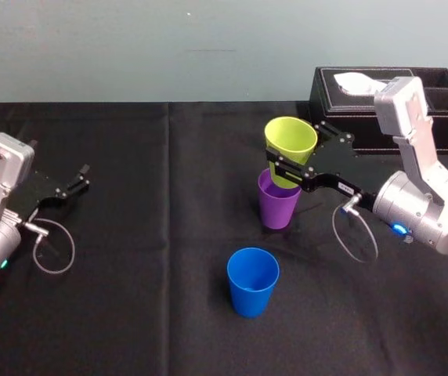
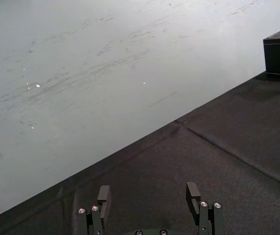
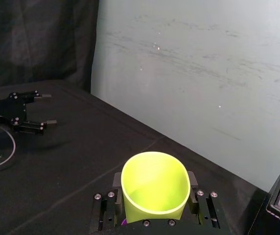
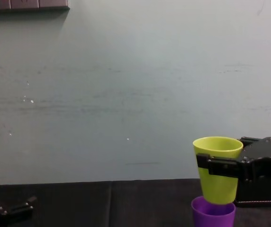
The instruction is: Stack the three plastic cups sequentially using one hand.
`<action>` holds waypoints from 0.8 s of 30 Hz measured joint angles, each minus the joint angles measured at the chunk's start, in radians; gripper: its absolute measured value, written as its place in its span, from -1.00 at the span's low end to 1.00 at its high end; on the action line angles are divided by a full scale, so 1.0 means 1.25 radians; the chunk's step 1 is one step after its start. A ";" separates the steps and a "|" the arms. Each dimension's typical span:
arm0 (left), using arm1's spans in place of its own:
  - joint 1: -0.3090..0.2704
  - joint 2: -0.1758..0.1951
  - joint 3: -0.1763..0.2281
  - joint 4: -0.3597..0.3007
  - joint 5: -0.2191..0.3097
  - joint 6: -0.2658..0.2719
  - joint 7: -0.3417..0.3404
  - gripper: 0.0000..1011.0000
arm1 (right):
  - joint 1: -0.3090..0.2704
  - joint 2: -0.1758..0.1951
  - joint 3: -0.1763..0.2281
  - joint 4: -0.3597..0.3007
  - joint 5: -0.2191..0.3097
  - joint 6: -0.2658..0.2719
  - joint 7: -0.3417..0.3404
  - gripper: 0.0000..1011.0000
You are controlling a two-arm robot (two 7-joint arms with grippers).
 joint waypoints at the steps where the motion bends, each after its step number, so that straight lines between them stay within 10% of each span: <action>1: 0.000 0.000 0.000 0.000 0.000 0.000 0.000 1.00 | 0.001 0.000 -0.001 0.003 0.000 -0.001 0.000 0.47; 24: 0.000 0.000 0.000 0.000 0.000 0.000 0.000 1.00 | 0.033 -0.013 -0.020 0.092 0.040 -0.046 0.029 0.47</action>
